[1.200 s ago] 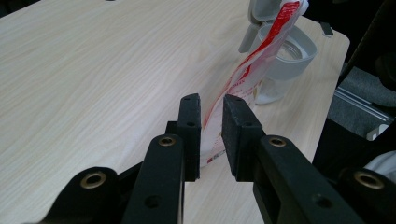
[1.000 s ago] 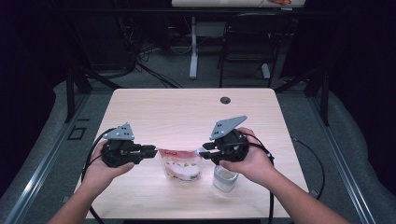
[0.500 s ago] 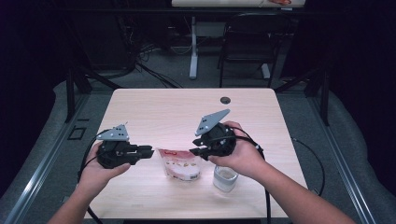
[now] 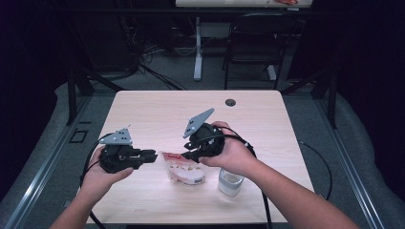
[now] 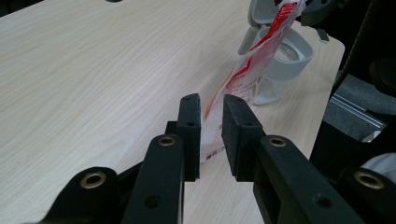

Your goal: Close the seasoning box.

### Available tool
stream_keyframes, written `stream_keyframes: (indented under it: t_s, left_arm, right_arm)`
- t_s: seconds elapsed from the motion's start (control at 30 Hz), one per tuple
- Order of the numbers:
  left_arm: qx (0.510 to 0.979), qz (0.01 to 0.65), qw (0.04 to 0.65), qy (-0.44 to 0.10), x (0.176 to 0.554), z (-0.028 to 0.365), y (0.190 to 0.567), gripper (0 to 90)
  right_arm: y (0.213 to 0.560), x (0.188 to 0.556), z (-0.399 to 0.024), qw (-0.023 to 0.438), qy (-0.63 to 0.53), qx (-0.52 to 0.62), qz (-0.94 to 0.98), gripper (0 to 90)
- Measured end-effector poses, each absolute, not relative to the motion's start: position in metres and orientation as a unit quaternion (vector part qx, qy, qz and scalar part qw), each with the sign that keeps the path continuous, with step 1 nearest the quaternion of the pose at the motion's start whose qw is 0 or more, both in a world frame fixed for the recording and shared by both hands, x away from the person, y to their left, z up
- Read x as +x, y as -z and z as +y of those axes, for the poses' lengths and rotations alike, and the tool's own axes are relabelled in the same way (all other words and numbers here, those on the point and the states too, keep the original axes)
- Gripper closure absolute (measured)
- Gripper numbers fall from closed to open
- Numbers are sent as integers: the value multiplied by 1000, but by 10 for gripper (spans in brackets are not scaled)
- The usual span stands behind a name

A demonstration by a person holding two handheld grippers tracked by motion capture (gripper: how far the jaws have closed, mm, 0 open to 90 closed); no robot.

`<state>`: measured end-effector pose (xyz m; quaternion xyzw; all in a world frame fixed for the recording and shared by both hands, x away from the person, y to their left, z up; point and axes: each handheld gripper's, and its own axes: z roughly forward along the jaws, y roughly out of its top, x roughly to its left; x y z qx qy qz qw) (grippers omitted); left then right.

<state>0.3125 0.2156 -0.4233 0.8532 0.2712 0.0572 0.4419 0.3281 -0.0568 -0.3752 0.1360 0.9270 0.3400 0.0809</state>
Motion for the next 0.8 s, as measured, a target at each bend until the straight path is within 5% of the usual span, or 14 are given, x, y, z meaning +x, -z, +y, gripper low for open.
stream_keyframes:
  t_s: [0.8]
  left_arm:
    - [853, 274, 441, -51, 314, 216, 429, 776]
  right_arm:
    - [394, 343, -30, 54, -317, 120, 939, 685]
